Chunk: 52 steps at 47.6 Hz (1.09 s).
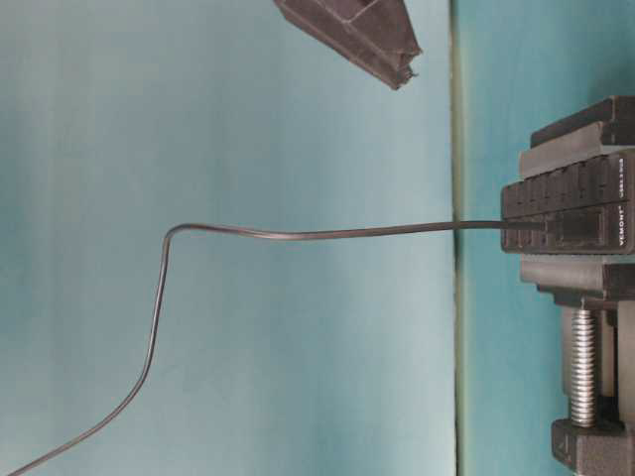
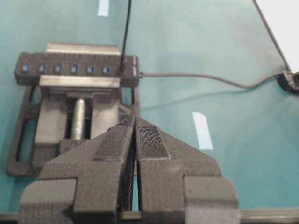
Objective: Insert the USB into the front port of the fixed hub.
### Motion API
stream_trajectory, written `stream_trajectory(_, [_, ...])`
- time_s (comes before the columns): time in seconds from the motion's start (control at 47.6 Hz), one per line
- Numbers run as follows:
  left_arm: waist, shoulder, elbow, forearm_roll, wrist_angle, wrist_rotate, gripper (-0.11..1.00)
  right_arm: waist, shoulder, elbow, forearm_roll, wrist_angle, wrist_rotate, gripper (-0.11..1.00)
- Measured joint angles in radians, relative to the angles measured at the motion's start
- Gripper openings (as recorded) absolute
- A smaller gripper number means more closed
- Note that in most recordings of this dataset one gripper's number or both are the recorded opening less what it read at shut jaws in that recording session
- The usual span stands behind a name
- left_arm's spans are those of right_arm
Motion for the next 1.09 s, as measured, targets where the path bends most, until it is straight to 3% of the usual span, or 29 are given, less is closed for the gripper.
stream_trajectory(1.093, [0.0,0.0,0.0,0.0,-0.002,-0.002,0.0,0.0,-0.002,0.021,0.0,-0.014,0.0,0.77])
